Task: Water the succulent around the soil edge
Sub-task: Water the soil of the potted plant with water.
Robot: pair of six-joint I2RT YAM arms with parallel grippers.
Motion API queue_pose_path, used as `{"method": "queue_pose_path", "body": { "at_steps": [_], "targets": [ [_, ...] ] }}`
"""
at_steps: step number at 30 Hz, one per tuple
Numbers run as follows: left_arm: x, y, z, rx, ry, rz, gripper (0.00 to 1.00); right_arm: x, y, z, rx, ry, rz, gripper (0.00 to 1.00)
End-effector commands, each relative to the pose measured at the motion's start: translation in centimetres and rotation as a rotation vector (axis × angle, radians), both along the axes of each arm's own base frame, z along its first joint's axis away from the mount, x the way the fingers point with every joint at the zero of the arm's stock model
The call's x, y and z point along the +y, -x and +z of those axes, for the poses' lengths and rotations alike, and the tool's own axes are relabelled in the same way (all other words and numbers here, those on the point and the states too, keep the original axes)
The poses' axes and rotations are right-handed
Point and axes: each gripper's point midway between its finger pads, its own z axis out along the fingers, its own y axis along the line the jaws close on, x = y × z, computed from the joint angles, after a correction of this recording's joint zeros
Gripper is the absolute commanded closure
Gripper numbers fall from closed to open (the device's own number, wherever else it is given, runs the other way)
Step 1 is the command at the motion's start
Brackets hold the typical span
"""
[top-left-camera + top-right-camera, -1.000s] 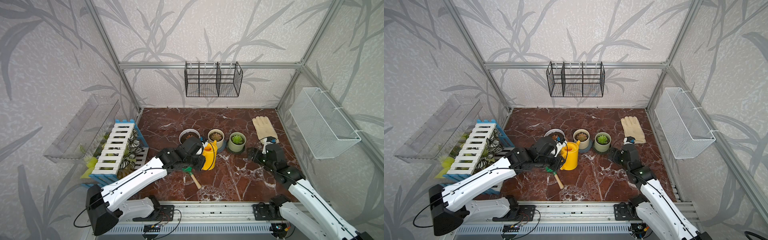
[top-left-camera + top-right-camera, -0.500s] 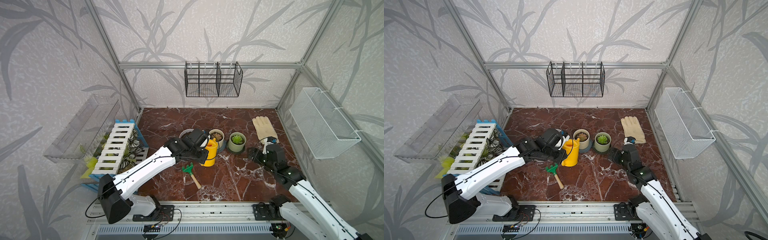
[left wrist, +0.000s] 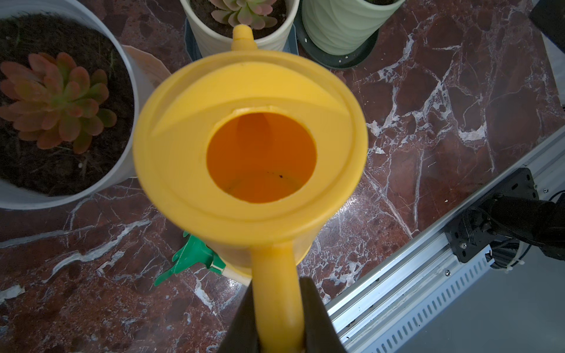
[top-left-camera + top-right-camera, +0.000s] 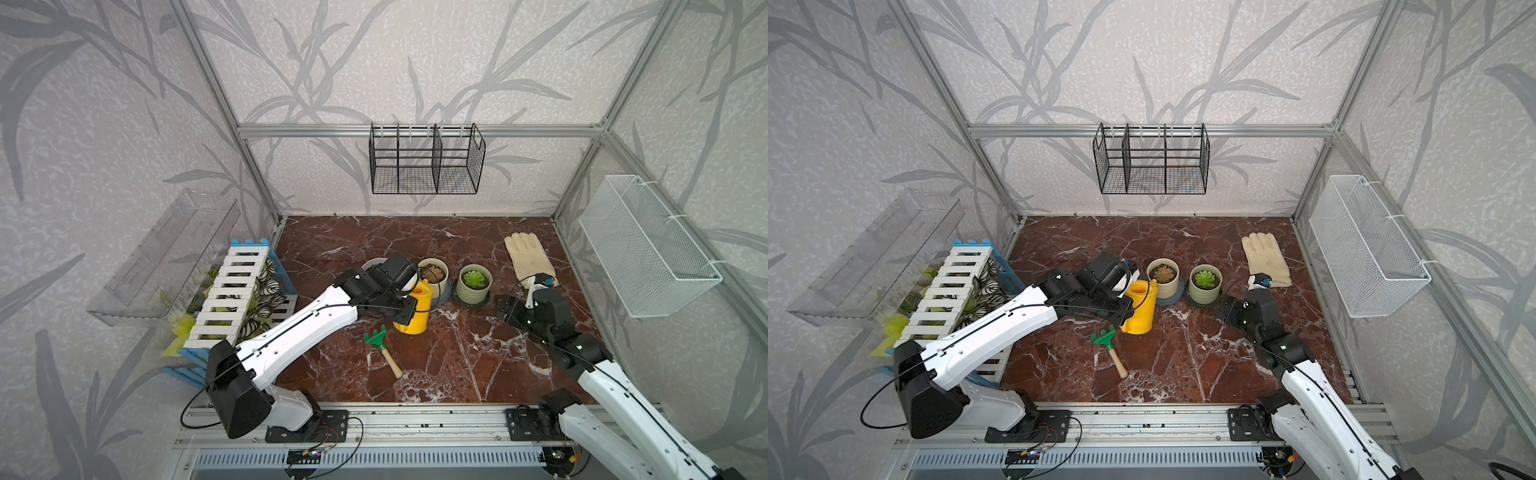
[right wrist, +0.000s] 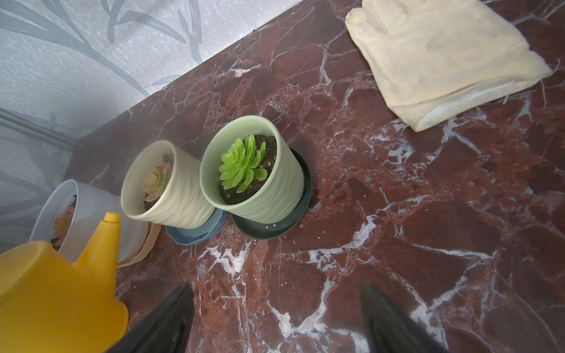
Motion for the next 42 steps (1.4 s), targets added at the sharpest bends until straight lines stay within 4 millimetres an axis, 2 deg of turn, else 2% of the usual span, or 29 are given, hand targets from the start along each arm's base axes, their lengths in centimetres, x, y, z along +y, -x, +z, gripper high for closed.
{"method": "queue_pose_path", "body": {
  "at_steps": [1, 12, 17, 23, 37, 42],
  "targets": [
    [-1.5, -0.6, 1.7, -0.033, 0.061, -0.025, 1.0, -0.4, 0.1, -0.1, -0.005, 0.009, -0.014, 0.13],
    [-3.9, -1.2, 1.4, -0.032, 0.082, -0.076, 1.0, -0.4, 0.1, -0.1, -0.007, 0.01, -0.017, 0.13],
    [-4.4, -1.5, 1.4, -0.033, 0.082, -0.084, 1.0, -0.5, 0.1, -0.1, -0.006, 0.012, -0.019, 0.13],
    [-3.6, -1.5, 1.4, -0.046, 0.061, -0.067, 1.0, -0.4, 0.1, -0.2, -0.003, 0.011, -0.016, 0.13],
    [0.1, -1.5, 1.6, -0.062, 0.015, 0.014, 1.0, -0.3, -0.1, -0.4, 0.004, 0.01, -0.014, 0.13],
    [0.2, -1.6, 1.8, -0.076, 0.025, 0.008, 1.0, -0.3, -0.1, -0.5, 0.009, 0.011, -0.014, 0.13]
  ]
}}
